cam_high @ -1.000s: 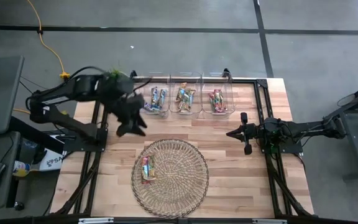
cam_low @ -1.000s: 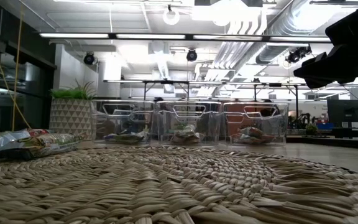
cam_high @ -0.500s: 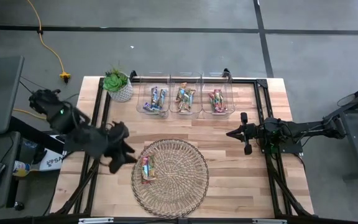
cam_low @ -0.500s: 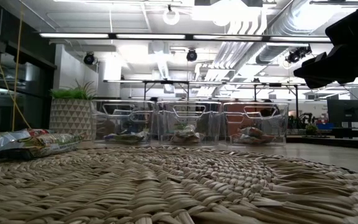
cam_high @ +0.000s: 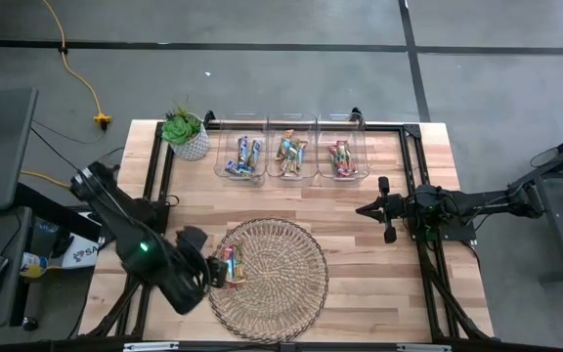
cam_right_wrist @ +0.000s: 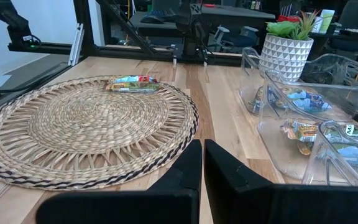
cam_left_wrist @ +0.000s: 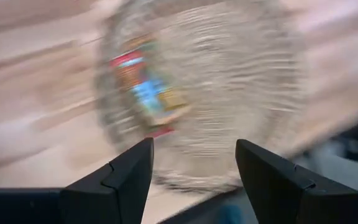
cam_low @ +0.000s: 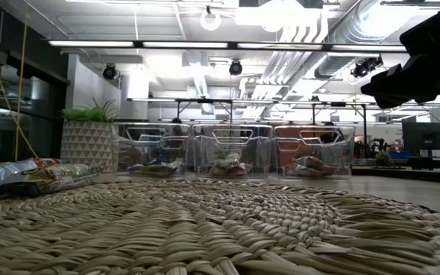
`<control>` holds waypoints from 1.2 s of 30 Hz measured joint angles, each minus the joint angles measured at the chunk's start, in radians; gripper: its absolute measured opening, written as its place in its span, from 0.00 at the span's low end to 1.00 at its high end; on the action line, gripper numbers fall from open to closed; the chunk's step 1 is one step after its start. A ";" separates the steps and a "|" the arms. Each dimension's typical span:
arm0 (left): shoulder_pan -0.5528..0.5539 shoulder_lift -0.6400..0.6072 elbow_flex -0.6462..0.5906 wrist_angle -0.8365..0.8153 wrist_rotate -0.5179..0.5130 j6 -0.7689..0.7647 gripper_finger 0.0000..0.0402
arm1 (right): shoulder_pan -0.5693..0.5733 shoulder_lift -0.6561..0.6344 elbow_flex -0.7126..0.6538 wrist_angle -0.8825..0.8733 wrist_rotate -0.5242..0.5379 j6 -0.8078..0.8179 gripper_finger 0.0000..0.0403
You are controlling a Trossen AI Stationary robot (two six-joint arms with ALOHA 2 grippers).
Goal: Pick and place Granola Bars by type
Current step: Put the red granola bar into the right transparent bin
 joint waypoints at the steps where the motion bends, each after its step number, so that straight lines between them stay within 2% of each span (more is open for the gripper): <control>1: 0.000 0.025 -0.001 -0.035 0.033 -0.049 0.56 | 0.000 0.000 0.000 0.000 0.000 0.000 0.00; 5: 0.001 0.116 -0.001 -0.077 0.111 -0.167 0.56 | 0.000 0.000 0.000 0.000 0.000 0.000 0.00; 10: 0.018 0.197 -0.001 -0.034 0.162 -0.205 0.56 | 0.000 0.000 0.000 0.000 0.000 0.000 0.00; 21: 0.140 0.305 -0.014 0.018 0.166 -0.145 0.56 | 0.000 0.000 0.000 0.000 0.000 0.000 0.00; 29: 0.204 0.283 -0.238 0.190 0.263 -0.095 0.56 | 0.000 0.000 0.000 0.000 0.000 0.000 0.00; 36: 0.204 0.255 -0.369 0.359 0.266 -0.119 0.56 | 0.000 0.000 0.000 0.000 0.000 0.000 0.00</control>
